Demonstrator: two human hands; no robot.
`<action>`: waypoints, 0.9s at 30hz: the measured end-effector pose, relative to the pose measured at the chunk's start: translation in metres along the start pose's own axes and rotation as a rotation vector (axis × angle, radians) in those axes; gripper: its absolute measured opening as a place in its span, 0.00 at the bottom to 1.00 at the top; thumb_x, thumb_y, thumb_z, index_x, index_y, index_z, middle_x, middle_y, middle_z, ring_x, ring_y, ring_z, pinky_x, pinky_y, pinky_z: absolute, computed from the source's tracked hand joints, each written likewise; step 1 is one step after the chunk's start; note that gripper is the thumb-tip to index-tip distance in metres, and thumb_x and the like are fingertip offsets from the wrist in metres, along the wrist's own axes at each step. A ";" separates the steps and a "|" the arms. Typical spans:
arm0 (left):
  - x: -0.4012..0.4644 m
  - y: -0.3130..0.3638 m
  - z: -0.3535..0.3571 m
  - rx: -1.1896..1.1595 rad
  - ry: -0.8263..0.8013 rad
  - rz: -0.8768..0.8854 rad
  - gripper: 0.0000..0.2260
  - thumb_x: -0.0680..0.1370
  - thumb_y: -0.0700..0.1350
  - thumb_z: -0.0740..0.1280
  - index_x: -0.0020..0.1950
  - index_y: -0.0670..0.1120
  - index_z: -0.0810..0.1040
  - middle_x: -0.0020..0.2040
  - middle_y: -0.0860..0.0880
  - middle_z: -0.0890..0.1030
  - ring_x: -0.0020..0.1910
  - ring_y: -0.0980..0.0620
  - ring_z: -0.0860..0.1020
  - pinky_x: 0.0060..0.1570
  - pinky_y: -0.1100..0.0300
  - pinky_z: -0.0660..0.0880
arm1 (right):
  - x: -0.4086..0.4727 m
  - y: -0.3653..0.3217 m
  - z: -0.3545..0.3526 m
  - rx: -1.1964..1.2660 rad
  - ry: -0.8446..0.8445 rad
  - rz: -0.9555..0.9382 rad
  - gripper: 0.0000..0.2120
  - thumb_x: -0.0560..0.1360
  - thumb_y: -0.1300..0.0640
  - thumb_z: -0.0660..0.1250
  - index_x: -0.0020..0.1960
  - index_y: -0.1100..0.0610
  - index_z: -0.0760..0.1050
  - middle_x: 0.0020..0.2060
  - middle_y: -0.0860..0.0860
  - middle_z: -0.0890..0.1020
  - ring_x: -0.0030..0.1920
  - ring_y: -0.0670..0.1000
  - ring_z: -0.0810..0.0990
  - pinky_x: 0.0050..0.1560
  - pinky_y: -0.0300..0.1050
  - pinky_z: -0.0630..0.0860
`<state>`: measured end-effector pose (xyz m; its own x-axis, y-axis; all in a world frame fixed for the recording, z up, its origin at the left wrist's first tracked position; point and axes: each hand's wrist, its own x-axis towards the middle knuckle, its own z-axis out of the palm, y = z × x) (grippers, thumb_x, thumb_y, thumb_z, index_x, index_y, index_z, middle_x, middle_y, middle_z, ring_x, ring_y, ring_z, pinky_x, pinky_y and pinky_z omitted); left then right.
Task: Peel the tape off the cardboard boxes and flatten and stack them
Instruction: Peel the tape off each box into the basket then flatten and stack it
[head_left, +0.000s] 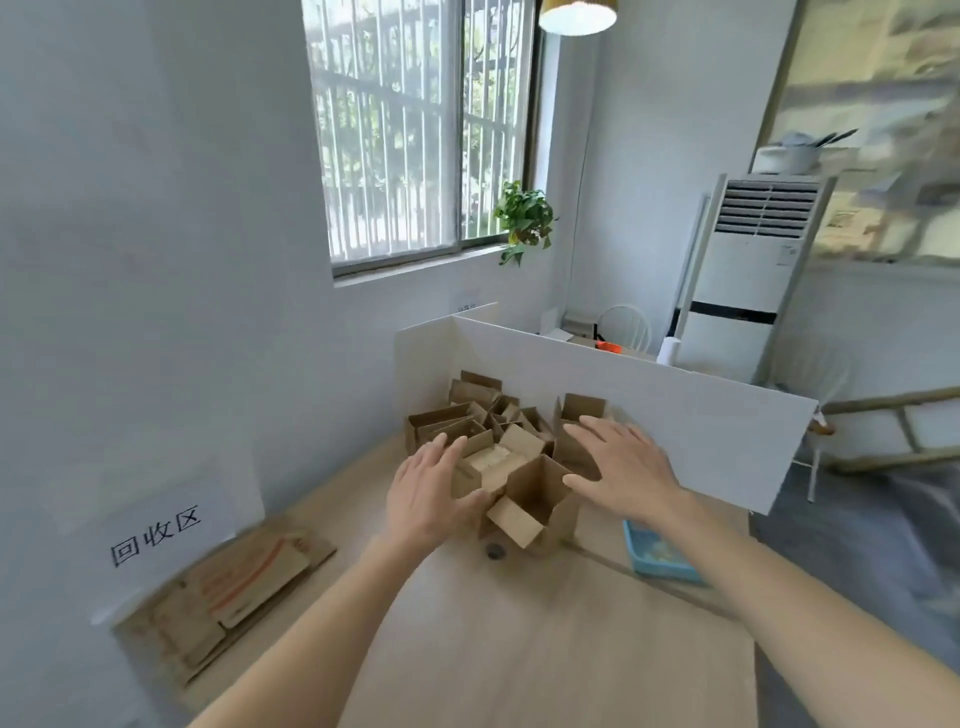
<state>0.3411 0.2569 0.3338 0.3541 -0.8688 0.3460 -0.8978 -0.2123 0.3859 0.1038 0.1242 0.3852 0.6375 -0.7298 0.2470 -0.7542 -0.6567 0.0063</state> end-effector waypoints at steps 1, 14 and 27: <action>0.005 0.022 0.009 -0.008 -0.003 0.018 0.37 0.77 0.68 0.66 0.82 0.58 0.57 0.83 0.52 0.58 0.81 0.50 0.56 0.78 0.51 0.55 | -0.009 0.024 -0.005 -0.001 0.003 0.026 0.34 0.78 0.35 0.61 0.81 0.42 0.57 0.80 0.46 0.60 0.79 0.51 0.60 0.79 0.54 0.55; 0.034 0.282 0.180 -0.088 -0.098 0.002 0.38 0.76 0.68 0.66 0.82 0.57 0.57 0.82 0.51 0.61 0.80 0.51 0.59 0.77 0.52 0.57 | -0.095 0.332 0.012 -0.034 -0.070 0.124 0.35 0.78 0.36 0.62 0.80 0.45 0.58 0.79 0.45 0.63 0.78 0.48 0.61 0.77 0.51 0.57; 0.090 0.342 0.253 -0.033 -0.125 -0.093 0.38 0.76 0.68 0.67 0.82 0.56 0.58 0.82 0.51 0.61 0.80 0.49 0.59 0.77 0.49 0.60 | -0.051 0.428 0.062 0.051 -0.103 0.077 0.36 0.78 0.35 0.63 0.80 0.47 0.58 0.78 0.45 0.64 0.77 0.49 0.63 0.76 0.50 0.60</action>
<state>-0.0002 -0.0067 0.2798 0.3984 -0.8954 0.1985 -0.8527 -0.2819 0.4398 -0.2412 -0.1312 0.3156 0.5931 -0.7922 0.1437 -0.7940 -0.6051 -0.0587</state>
